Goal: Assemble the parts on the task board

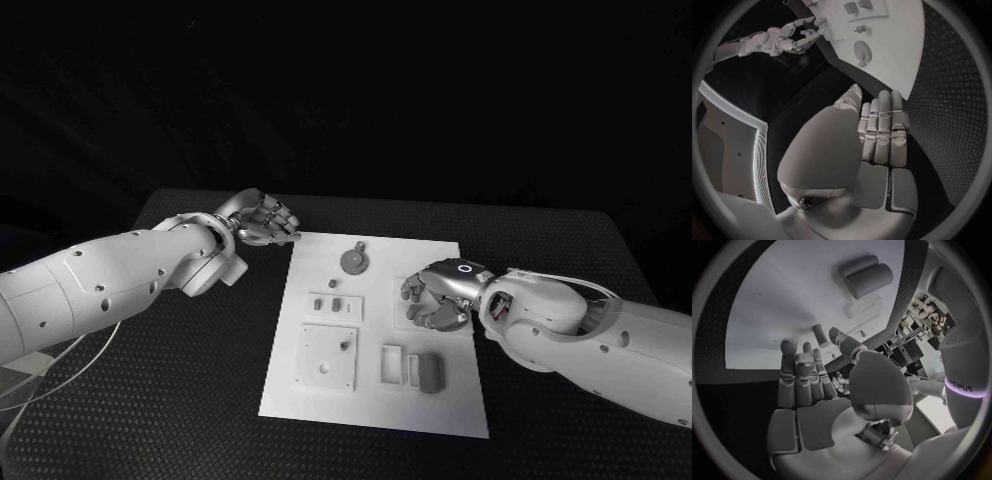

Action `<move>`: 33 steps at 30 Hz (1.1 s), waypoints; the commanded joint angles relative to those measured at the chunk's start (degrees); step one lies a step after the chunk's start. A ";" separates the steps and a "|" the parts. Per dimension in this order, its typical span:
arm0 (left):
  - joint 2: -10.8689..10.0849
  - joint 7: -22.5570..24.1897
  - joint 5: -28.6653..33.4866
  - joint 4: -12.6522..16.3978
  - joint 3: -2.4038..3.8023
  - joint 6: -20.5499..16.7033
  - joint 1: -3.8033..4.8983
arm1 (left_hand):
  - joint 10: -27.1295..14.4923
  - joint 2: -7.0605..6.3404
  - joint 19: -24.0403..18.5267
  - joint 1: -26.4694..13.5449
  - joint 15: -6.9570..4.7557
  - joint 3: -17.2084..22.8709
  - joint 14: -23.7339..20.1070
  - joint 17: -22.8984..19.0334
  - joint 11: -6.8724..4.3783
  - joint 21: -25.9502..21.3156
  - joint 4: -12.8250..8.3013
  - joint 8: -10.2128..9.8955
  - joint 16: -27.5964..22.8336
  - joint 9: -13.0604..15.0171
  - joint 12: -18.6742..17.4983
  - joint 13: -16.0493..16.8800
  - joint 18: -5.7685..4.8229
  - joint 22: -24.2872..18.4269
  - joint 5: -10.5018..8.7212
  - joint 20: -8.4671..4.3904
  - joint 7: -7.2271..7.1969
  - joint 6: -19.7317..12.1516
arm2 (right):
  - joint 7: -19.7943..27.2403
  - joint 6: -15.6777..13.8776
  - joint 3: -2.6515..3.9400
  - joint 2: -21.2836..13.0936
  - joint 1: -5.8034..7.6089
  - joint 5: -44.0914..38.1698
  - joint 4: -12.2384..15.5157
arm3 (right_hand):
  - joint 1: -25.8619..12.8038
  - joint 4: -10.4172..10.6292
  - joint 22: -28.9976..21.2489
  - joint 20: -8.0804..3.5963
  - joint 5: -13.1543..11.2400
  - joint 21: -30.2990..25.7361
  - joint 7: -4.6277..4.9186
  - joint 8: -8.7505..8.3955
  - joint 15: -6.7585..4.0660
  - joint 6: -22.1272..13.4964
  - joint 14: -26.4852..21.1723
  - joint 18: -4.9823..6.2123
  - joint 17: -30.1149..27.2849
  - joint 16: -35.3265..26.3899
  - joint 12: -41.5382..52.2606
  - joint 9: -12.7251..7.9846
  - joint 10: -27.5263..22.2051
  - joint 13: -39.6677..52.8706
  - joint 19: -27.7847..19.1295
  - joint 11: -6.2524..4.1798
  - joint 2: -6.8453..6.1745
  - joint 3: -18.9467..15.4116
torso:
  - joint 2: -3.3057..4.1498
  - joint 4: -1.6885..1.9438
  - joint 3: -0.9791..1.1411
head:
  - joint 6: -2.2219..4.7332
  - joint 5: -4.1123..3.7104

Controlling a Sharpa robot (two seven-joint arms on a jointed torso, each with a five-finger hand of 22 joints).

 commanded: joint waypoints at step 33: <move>-0.19 -0.11 -0.05 0.19 0.01 0.22 0.04 | -0.31 0.90 0.46 0.19 0.12 0.13 0.50 0.63 0.00 0.29 0.00 -0.14 -0.86 0.08 0.29 -0.22 0.66 -0.22 0.42 -0.12 -0.06 -0.27 | -0.63 -3.20 -0.21 1.79 -0.96 -4.03 -1.42 | 2.13 0.97 0.97 -0.04 0.26 -0.48 -0.14 3.35 -3.44 8.76 1.23 2.75 -0.51 -0.51 5.37 -0.78 8.64 2.16 1.66 -3.18 3.19 6.86 | -0.01 0.00 0.01 | -0.65 0.16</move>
